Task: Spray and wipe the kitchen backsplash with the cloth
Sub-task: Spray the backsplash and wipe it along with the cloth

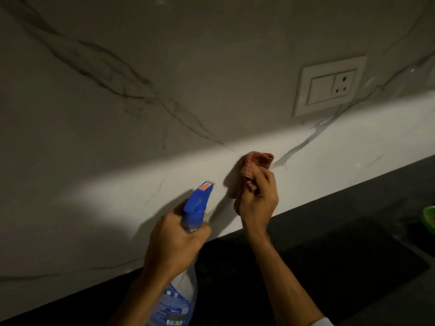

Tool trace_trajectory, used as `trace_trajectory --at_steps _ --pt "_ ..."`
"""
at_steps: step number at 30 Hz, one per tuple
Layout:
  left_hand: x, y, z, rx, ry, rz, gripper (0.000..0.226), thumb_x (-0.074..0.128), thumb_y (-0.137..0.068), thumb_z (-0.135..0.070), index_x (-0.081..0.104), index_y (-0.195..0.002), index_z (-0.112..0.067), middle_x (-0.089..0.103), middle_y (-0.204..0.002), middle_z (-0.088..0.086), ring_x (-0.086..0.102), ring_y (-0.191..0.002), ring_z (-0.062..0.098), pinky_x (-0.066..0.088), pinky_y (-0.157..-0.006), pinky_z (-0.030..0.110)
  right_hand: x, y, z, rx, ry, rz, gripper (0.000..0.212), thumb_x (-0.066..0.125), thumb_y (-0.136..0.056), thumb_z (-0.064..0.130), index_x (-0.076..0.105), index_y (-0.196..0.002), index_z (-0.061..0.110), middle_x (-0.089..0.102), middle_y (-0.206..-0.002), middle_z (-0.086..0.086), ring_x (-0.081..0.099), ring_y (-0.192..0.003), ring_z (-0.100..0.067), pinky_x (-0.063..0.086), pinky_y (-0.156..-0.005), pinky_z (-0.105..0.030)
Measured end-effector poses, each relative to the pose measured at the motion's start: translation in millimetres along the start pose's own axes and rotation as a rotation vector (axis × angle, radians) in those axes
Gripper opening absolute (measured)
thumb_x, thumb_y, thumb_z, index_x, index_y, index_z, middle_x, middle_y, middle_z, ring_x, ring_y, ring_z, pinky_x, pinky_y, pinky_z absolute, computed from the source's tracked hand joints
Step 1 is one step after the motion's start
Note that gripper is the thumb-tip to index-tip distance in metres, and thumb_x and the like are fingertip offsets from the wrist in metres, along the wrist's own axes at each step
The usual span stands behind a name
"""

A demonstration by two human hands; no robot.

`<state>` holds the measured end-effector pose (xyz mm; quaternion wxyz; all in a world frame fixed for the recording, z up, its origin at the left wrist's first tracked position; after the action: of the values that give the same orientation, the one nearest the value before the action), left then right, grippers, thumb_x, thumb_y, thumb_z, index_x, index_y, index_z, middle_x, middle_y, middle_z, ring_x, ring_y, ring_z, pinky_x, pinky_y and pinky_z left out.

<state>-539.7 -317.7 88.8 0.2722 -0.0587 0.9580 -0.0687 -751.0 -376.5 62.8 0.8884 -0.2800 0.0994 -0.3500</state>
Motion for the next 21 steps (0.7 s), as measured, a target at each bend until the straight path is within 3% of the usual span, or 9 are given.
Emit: trace_trajectory --at_steps 2,6,8,10,12,14,17,21 --pt "3 -3 -13 0.010 0.025 -0.003 0.031 0.059 -0.053 -0.050 0.061 -0.074 -0.026 0.059 -0.052 0.010 0.061 -0.051 0.034 0.057 -0.056 0.056 5 -9 12 -0.100 0.058 0.060 0.039 0.057 -0.083 -0.006 0.064 -0.119 0.009 0.059 -0.121 -0.011 0.056 -0.110 -0.021 0.047 -0.092 -0.028" --pt "0 -10 -32 0.050 0.043 -0.019 0.023 0.059 -0.056 -0.045 0.060 -0.072 -0.028 0.057 -0.049 0.007 0.058 -0.044 0.024 0.057 -0.050 0.051 -24 -47 8 0.023 -0.022 -0.159 0.037 0.052 -0.086 -0.005 0.064 -0.115 0.014 0.058 -0.114 0.001 0.055 -0.101 -0.004 0.044 -0.089 -0.015" --pt "-1 -14 -41 0.062 0.061 -0.009 0.023 0.061 -0.060 -0.040 0.062 -0.082 -0.041 0.062 -0.054 0.008 0.061 -0.043 0.020 0.059 -0.051 0.046 -34 -54 -2 0.150 -0.045 -0.260 0.032 0.052 -0.089 -0.001 0.064 -0.115 0.013 0.057 -0.112 0.003 0.055 -0.099 -0.005 0.047 -0.091 -0.023" --pt "-1 -17 -47 0.068 0.082 -0.004 0.027 0.062 -0.062 -0.036 0.061 -0.086 -0.049 0.063 -0.055 0.004 0.063 -0.046 0.020 0.060 -0.055 0.044 -31 -52 -4 0.198 -0.020 -0.251 0.033 0.054 -0.089 0.000 0.062 -0.119 0.012 0.057 -0.117 0.001 0.054 -0.106 -0.013 0.048 -0.096 -0.036" --pt "-2 -21 -53 0.085 0.088 -0.026 0.020 0.064 -0.063 -0.037 0.063 -0.083 -0.036 0.061 -0.051 -0.001 0.062 -0.048 0.022 0.059 -0.059 0.045 -19 -52 12 0.093 -0.011 -0.172 0.037 0.057 -0.086 -0.003 0.062 -0.121 0.010 0.056 -0.123 -0.006 0.053 -0.113 -0.021 0.048 -0.097 -0.041" --pt "-3 -24 -58 0.104 0.085 -0.058 0.018 0.067 -0.066 -0.035 0.060 -0.069 -0.019 0.057 -0.047 -0.001 0.060 -0.048 0.023 0.058 -0.059 0.046 -8 -55 45 -0.147 0.056 -0.092 0.044 0.059 -0.080 -0.007 0.062 -0.121 0.008 0.056 -0.124 -0.015 0.052 -0.113 -0.029 0.046 -0.096 -0.032" --pt "-5 -27 -65 0.115 0.084 -0.086 0.013 0.068 -0.070 -0.027 0.058 -0.067 -0.019 0.058 -0.051 0.004 0.064 -0.056 0.032 0.059 -0.061 0.049 -6 -79 84 -0.402 0.186 -0.076 0.053 0.061 -0.071 -0.011 0.062 -0.121 0.006 0.060 -0.119 -0.019 0.055 -0.105 -0.036 0.042 -0.087 -0.025" --pt "-5 -28 -75 0.151 0.104 -0.081 0.019 0.070 -0.077 -0.010 0.061 -0.084 -0.026 0.063 -0.061 0.008 0.067 -0.061 0.032 0.061 -0.065 0.050 -23 -120 96 -0.238 0.068 -0.228 0.048 0.050 -0.078 -0.004 0.062 -0.123 0.007 0.060 -0.125 -0.018 0.057 -0.108 -0.037 0.050 -0.087 -0.035"
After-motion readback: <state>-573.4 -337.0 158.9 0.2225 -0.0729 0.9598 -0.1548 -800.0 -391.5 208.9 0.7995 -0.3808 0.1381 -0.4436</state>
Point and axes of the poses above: each hand's wrist, its own y-axis away from the middle knuckle, its own x-axis out of the palm, z = x × y, the point moved 8 cm from there along -y, towards the middle knuckle
